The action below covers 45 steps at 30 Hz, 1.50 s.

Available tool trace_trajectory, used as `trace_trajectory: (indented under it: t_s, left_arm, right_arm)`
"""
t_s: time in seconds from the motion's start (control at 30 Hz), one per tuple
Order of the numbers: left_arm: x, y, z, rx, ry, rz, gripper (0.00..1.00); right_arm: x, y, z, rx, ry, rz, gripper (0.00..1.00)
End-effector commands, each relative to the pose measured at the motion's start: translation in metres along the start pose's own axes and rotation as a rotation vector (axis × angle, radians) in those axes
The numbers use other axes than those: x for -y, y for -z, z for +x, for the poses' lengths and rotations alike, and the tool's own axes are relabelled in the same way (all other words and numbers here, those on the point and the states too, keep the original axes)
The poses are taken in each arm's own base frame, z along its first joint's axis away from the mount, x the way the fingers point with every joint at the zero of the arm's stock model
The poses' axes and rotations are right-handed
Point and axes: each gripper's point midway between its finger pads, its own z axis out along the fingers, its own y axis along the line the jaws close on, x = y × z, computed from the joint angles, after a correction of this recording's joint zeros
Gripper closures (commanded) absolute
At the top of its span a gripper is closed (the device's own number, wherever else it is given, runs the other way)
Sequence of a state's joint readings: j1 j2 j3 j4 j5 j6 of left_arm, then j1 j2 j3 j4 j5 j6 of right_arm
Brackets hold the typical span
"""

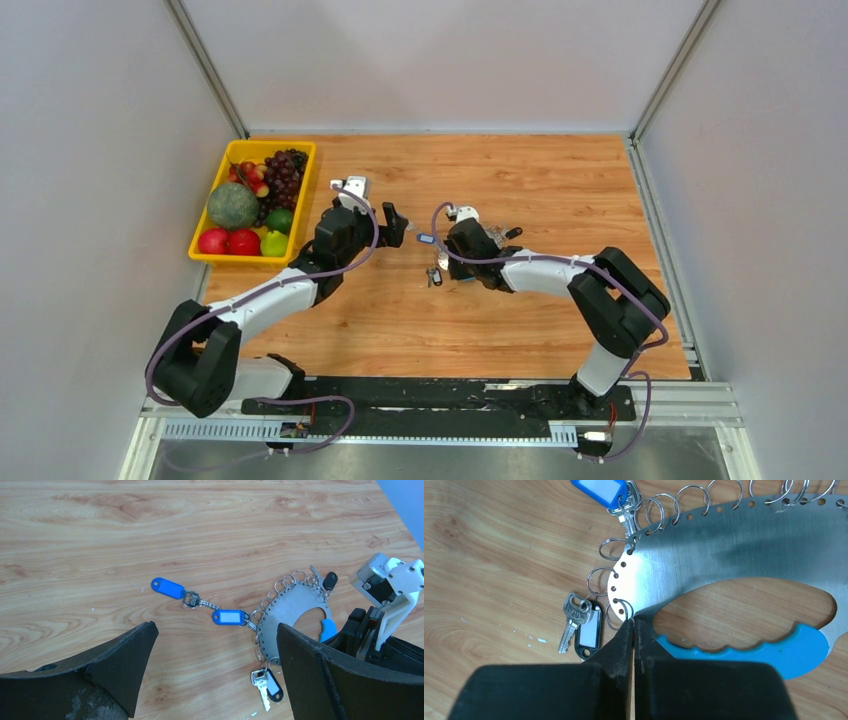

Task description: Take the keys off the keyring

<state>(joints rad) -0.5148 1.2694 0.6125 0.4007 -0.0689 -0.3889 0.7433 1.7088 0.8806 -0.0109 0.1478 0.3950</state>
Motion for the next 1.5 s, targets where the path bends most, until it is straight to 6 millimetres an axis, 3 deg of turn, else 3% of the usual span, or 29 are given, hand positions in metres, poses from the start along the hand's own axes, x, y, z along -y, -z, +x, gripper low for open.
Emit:
trace_trajectory:
  t_s: [0.0,0.27,0.53,0.9,1.07,1.47]
  left_arm:
    - [0.015,-0.010,-0.012,0.006,0.015,0.054,0.00]
    - [0.047,-0.020,0.010,-0.087,0.010,0.244,0.04]
    - [0.067,-0.015,0.036,-0.155,0.043,0.393,0.07]
    - [0.082,-0.027,0.061,-0.201,0.045,0.426,0.09]
    - [0.083,-0.031,0.065,-0.205,0.040,0.410,0.10]
    - [0.099,-0.008,0.039,-0.082,-0.032,0.488,0.11]
  right_arm:
    - [-0.008,0.017,-0.023,0.061,-0.007,-0.013,1.00]
    - [-0.008,0.045,-0.051,0.160,-0.016,-0.017,1.00]
    - [-0.009,0.054,-0.065,0.195,-0.016,-0.015,1.00]
    - [-0.011,0.062,-0.077,0.223,-0.033,-0.016,1.00]
    - [-0.010,0.076,-0.092,0.254,-0.016,-0.001,1.00]
    - [-0.024,0.130,-0.150,0.398,-0.043,-0.056,1.00]
